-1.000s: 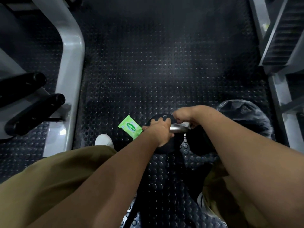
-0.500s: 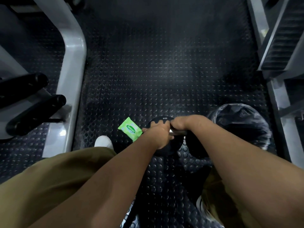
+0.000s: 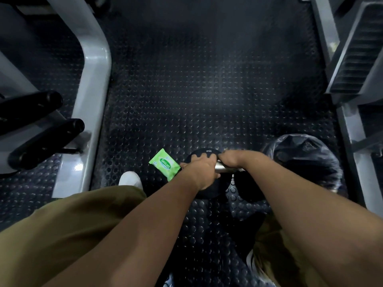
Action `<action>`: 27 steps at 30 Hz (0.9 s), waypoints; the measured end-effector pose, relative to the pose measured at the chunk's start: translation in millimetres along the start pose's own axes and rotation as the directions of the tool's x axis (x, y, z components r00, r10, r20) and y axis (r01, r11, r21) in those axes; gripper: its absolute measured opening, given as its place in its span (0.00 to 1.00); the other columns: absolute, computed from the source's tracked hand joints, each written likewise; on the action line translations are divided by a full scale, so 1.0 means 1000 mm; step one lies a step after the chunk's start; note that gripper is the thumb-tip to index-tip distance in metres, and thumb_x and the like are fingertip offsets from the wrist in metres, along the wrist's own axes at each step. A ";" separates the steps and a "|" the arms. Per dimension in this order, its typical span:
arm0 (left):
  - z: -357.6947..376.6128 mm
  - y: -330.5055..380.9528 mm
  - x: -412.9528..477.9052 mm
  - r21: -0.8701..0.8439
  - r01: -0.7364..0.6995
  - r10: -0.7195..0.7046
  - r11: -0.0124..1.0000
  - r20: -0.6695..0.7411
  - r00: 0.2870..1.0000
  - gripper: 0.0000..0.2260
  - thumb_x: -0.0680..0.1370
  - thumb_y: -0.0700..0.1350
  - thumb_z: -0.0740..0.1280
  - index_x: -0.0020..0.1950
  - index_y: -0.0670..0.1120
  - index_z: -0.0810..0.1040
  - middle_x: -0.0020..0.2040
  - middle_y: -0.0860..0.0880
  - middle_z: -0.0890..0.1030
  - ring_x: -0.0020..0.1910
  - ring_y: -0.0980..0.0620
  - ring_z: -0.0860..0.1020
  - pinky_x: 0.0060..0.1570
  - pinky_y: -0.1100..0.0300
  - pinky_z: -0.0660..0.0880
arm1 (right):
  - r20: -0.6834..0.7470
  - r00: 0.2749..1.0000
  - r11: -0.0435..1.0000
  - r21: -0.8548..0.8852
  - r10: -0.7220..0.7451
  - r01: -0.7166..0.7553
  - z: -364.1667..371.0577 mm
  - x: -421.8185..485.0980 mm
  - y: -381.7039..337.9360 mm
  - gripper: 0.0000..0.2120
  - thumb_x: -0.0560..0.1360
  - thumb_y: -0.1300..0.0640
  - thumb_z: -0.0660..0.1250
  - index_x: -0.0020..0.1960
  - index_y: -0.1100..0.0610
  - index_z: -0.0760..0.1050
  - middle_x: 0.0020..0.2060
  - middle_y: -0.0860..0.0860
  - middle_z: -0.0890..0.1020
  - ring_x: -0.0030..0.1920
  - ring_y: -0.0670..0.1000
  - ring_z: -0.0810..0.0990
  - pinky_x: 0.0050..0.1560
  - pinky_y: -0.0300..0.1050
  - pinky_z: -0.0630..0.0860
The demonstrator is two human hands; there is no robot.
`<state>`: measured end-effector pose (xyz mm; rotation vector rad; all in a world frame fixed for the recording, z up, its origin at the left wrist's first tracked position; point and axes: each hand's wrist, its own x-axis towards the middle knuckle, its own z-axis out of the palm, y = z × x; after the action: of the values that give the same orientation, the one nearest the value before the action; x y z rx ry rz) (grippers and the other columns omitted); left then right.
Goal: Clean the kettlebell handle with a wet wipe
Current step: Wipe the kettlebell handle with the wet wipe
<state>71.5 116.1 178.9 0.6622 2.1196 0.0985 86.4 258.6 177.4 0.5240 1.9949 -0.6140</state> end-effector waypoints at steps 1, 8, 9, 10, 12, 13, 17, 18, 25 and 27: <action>-0.001 0.000 -0.001 0.002 0.001 -0.001 1.000 0.000 1.000 0.21 0.83 0.56 0.66 0.71 0.48 0.66 0.70 0.44 0.70 0.73 0.37 0.64 0.67 0.24 0.65 | -0.003 1.000 1.000 0.006 -0.006 0.006 0.000 0.001 0.000 0.22 0.86 0.48 0.50 0.70 0.55 0.75 0.73 0.57 0.73 0.70 0.56 0.72 0.70 0.53 0.66; -0.001 0.002 0.007 -0.007 0.056 -0.056 0.998 0.054 0.997 0.28 0.83 0.56 0.67 0.79 0.51 0.62 0.74 0.44 0.66 0.77 0.36 0.60 0.70 0.23 0.61 | 0.095 0.995 0.998 0.059 0.000 -0.006 -0.031 -0.013 -0.017 0.13 0.82 0.57 0.58 0.43 0.55 0.78 0.41 0.54 0.78 0.37 0.53 0.75 0.38 0.47 0.72; -0.001 0.004 0.008 -0.004 0.065 -0.064 0.998 0.066 0.996 0.28 0.83 0.56 0.67 0.80 0.51 0.62 0.74 0.45 0.66 0.77 0.36 0.60 0.70 0.23 0.60 | 0.116 0.993 0.999 0.034 -0.001 -0.003 -0.031 -0.014 -0.021 0.13 0.81 0.57 0.59 0.43 0.54 0.79 0.41 0.53 0.78 0.37 0.52 0.75 0.37 0.46 0.72; -0.002 0.005 0.007 -0.001 0.070 -0.070 0.998 0.075 0.995 0.29 0.83 0.56 0.66 0.81 0.51 0.61 0.74 0.44 0.66 0.77 0.36 0.59 0.71 0.23 0.60 | 0.130 0.992 1.000 0.016 -0.001 -0.001 -0.030 -0.014 -0.022 0.13 0.81 0.57 0.59 0.43 0.53 0.80 0.42 0.52 0.78 0.37 0.52 0.75 0.36 0.46 0.72; -0.003 0.004 0.005 -0.010 0.064 -0.064 0.998 0.063 0.996 0.28 0.83 0.56 0.66 0.80 0.50 0.62 0.74 0.44 0.66 0.77 0.36 0.60 0.71 0.24 0.61 | 0.103 0.995 0.999 0.032 -0.016 0.013 -0.022 -0.010 -0.021 0.13 0.81 0.56 0.60 0.43 0.52 0.80 0.44 0.52 0.79 0.39 0.51 0.75 0.38 0.46 0.71; -0.002 0.002 0.003 -0.012 0.047 -0.046 0.999 0.043 0.998 0.27 0.83 0.56 0.66 0.79 0.50 0.63 0.74 0.44 0.67 0.76 0.36 0.61 0.70 0.24 0.61 | 0.077 0.997 0.998 0.053 -0.022 0.018 -0.017 -0.009 -0.017 0.13 0.82 0.54 0.58 0.46 0.53 0.81 0.48 0.53 0.80 0.42 0.52 0.77 0.43 0.46 0.73; 0.000 -0.001 0.000 -0.017 -0.002 0.002 1.000 0.004 1.000 0.19 0.84 0.55 0.66 0.69 0.48 0.67 0.69 0.44 0.69 0.72 0.37 0.65 0.67 0.25 0.65 | -0.041 0.999 0.994 0.109 0.002 0.003 0.002 -0.003 0.007 0.21 0.86 0.52 0.49 0.66 0.60 0.76 0.68 0.60 0.76 0.64 0.58 0.75 0.63 0.48 0.69; 0.000 -0.002 -0.001 -0.011 -0.004 0.004 1.000 0.007 1.000 0.18 0.84 0.55 0.66 0.68 0.48 0.67 0.68 0.44 0.70 0.71 0.37 0.65 0.66 0.25 0.65 | -0.044 0.999 0.994 0.111 0.008 -0.003 0.005 -0.002 0.011 0.21 0.86 0.53 0.49 0.66 0.61 0.75 0.68 0.61 0.76 0.64 0.59 0.75 0.63 0.48 0.69; -0.005 0.002 -0.003 -0.014 0.014 -0.013 1.000 0.048 0.999 0.18 0.84 0.54 0.66 0.69 0.48 0.66 0.70 0.43 0.68 0.74 0.36 0.63 0.68 0.23 0.62 | -0.019 0.999 0.985 0.171 0.026 -0.022 -0.010 -0.004 0.009 0.17 0.86 0.49 0.51 0.54 0.59 0.74 0.50 0.58 0.78 0.42 0.57 0.77 0.43 0.46 0.74; -0.006 0.003 -0.004 -0.005 0.012 -0.012 1.000 0.055 0.998 0.19 0.84 0.54 0.65 0.71 0.47 0.66 0.71 0.43 0.68 0.75 0.36 0.62 0.68 0.23 0.63 | 0.024 0.999 0.985 0.171 0.031 -0.035 -0.023 -0.010 -0.001 0.16 0.85 0.50 0.52 0.54 0.59 0.74 0.47 0.57 0.78 0.42 0.58 0.77 0.43 0.49 0.76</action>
<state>70.1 117.1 186.5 0.6421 2.0697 0.0787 74.9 270.9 196.7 0.6504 1.9196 -0.7724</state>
